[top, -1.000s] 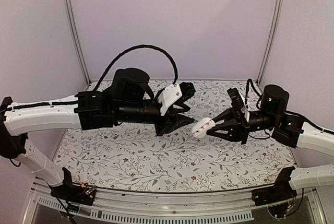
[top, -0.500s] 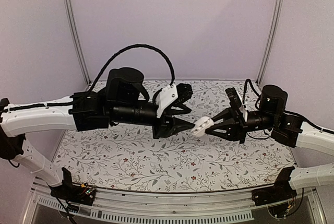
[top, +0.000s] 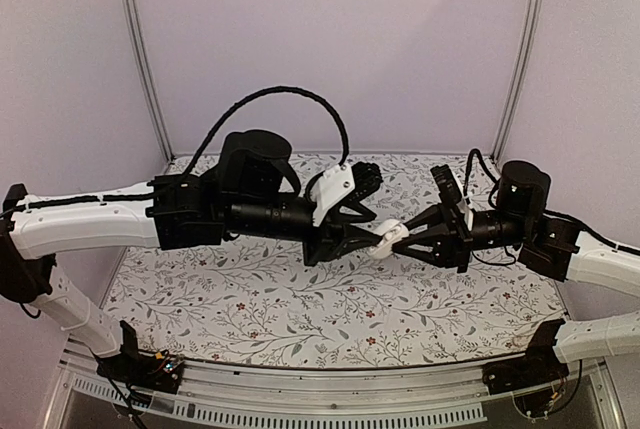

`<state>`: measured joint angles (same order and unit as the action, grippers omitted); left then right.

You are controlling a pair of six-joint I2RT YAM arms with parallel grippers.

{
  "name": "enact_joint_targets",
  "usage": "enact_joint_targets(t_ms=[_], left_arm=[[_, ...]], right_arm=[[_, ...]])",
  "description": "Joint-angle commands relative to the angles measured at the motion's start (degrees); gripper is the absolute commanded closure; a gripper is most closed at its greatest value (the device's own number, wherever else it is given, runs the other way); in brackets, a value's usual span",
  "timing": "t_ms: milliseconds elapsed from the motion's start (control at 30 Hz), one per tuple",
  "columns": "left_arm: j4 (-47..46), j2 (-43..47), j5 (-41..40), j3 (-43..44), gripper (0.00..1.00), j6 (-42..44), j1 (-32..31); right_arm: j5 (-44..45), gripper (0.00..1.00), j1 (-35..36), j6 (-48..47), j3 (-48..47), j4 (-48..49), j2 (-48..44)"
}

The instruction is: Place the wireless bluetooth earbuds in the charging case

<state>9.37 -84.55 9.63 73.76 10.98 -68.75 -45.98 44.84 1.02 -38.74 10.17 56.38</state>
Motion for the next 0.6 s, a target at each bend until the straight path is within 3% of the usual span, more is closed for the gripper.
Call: enact_joint_targets(t_ms=[0, 567], left_arm=[[0.3, 0.1, 0.3, 0.9, 0.65, 0.1, -0.5], [0.6, 2.2, -3.7, -0.7, 0.62, -1.5, 0.8]], right_arm=[[0.7, 1.00, -0.1, -0.4, -1.6, -0.1, -0.1], [-0.8, 1.00, -0.1, -0.4, -1.0, 0.0, -1.0]])
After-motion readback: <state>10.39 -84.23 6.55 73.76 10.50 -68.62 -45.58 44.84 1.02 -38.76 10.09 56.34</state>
